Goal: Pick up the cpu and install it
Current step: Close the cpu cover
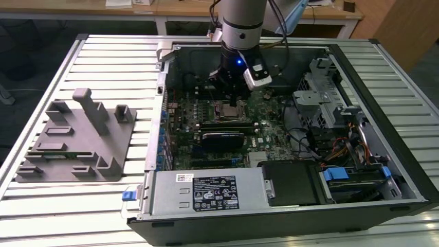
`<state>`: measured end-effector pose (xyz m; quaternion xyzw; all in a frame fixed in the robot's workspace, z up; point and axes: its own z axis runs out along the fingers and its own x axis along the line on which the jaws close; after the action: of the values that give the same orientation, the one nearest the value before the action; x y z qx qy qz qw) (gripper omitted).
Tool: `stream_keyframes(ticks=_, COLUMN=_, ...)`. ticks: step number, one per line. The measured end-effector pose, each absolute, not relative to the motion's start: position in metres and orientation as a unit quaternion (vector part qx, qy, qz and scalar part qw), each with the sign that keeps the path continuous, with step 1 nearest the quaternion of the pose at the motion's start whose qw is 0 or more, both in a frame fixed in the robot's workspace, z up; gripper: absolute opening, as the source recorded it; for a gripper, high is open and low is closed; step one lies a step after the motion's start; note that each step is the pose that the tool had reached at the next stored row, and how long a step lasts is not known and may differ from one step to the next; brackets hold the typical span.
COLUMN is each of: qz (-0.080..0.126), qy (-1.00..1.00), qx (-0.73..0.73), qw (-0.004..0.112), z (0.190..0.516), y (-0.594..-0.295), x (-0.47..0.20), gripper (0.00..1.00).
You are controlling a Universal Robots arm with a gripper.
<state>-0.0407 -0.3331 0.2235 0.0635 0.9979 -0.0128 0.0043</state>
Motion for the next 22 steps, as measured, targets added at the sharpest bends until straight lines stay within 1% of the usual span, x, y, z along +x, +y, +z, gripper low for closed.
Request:
stream_keyframes(ticks=5, qz=-0.012, qy=0.999, qx=0.033, qw=0.005, z=0.2233, y=-0.3332, x=-0.0407, gripper=0.11)
stream_keyframes(ticks=8, qz=-0.009, qy=1.000, qx=0.024, qw=0.005, z=0.2229, y=-0.3332, x=-0.0407, gripper=0.11)
stream_keyframes(ticks=18, qz=-0.004, qy=1.000, qx=0.018, qw=0.005, z=0.2204, y=-0.3345, x=-0.0407, gripper=0.11)
stream_keyframes(ticks=22, qz=0.006, qy=1.000, qx=0.018, qw=0.004, z=0.2203, y=-0.3347, x=-0.0407, gripper=0.11)
